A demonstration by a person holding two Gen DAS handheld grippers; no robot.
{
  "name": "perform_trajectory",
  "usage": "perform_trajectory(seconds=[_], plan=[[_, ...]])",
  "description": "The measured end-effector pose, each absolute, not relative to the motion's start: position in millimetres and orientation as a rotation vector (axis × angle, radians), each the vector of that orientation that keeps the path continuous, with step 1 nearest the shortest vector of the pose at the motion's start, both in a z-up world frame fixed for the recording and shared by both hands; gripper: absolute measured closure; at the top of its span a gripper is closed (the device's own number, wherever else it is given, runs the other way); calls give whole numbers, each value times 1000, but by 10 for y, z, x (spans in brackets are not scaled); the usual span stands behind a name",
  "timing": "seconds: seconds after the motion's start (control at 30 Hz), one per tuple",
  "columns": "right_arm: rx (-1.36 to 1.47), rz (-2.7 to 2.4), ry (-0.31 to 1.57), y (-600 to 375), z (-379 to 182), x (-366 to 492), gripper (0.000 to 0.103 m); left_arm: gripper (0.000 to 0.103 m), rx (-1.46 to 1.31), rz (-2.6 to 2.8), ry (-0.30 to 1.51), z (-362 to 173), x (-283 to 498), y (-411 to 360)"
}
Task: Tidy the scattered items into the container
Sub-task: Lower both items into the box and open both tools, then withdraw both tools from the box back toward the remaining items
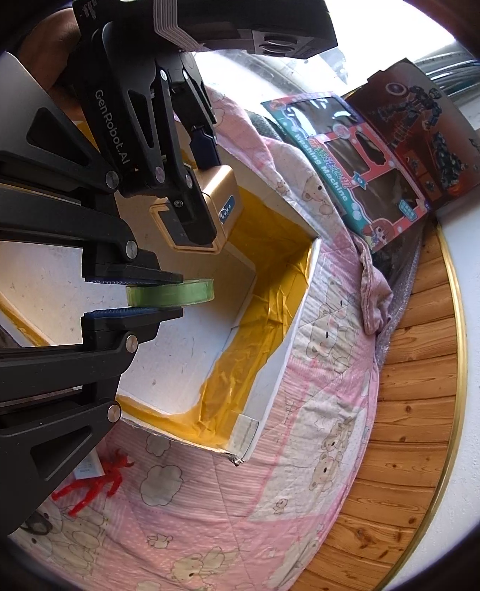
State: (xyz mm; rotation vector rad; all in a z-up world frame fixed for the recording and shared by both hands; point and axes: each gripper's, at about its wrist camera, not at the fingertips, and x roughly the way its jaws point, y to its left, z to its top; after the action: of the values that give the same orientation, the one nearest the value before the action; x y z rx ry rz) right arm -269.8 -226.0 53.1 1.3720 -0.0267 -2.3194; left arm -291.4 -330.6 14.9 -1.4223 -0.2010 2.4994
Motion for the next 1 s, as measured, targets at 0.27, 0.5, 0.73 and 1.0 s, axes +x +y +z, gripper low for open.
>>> perform_trajectory(seconds=[0.27, 0.5, 0.73, 1.0], plan=[[1406, -2322, 40, -2278, 401, -2855, 92, 46, -1457, 2504, -161, 32, -3061, -3242], [1420, -2322, 68, -2284, 341, -2982, 91, 46, -1524, 2481, -116, -129, -3218, -3156], [1323, -2359, -19, -2186, 412, -2926, 73, 45, -1496, 2510, -249, -195, -3254, -3295], [1167, -2369, -197, -1898, 829, -2262, 73, 45, -1394, 2541, -270, 361, -2797, -3369]])
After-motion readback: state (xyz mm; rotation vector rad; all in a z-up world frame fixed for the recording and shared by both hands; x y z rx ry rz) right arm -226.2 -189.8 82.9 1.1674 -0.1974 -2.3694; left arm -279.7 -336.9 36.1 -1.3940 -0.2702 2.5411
